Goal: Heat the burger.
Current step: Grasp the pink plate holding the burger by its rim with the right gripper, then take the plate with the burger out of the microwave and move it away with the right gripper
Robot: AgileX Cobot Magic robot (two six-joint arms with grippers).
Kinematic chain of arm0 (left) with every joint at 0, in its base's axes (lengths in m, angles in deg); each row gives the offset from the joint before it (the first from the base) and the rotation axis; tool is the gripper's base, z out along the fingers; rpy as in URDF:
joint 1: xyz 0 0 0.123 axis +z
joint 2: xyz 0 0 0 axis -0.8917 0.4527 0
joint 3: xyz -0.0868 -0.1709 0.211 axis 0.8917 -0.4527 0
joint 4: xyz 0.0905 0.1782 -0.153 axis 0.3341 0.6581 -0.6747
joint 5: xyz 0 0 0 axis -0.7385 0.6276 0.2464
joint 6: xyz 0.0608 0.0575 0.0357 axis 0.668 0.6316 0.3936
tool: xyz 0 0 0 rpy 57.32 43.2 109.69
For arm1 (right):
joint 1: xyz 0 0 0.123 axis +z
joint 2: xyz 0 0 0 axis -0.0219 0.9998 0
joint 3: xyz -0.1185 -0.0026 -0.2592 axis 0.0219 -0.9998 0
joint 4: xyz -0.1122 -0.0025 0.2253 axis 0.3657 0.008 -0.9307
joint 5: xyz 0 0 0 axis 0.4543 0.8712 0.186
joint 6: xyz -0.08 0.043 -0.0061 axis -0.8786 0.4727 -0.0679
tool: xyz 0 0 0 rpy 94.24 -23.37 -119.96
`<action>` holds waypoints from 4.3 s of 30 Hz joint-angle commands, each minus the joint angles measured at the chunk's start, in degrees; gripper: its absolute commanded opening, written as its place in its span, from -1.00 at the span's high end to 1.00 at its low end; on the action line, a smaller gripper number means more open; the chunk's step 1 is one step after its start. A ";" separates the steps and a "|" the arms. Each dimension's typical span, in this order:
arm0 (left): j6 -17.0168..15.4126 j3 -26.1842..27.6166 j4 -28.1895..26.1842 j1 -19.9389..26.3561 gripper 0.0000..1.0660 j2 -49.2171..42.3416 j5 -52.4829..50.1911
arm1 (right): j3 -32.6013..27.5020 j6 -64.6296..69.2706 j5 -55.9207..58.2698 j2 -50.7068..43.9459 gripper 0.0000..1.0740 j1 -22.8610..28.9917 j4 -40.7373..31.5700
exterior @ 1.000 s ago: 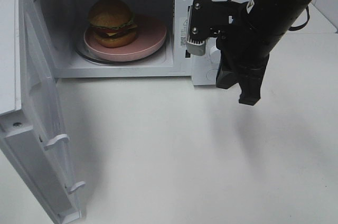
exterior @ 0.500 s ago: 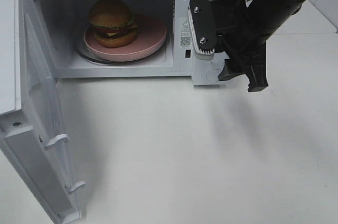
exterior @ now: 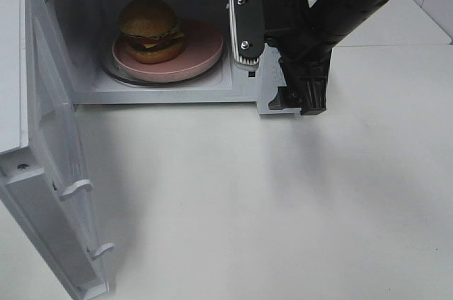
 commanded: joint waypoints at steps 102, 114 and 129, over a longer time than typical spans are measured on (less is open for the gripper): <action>-0.52 -0.06 0.97 0.11 -0.83 -1.09 -0.80 | 38.27 11.52 -2.18 38.16 1.00 6.47 1.95; -0.52 -0.06 1.89 0.11 -0.83 -1.09 -0.80 | 36.10 11.23 -1.38 33.23 1.00 7.79 3.72; -0.52 -0.06 1.89 0.11 -0.83 -1.09 -0.80 | 17.88 8.08 -12.32 22.23 1.00 7.79 9.00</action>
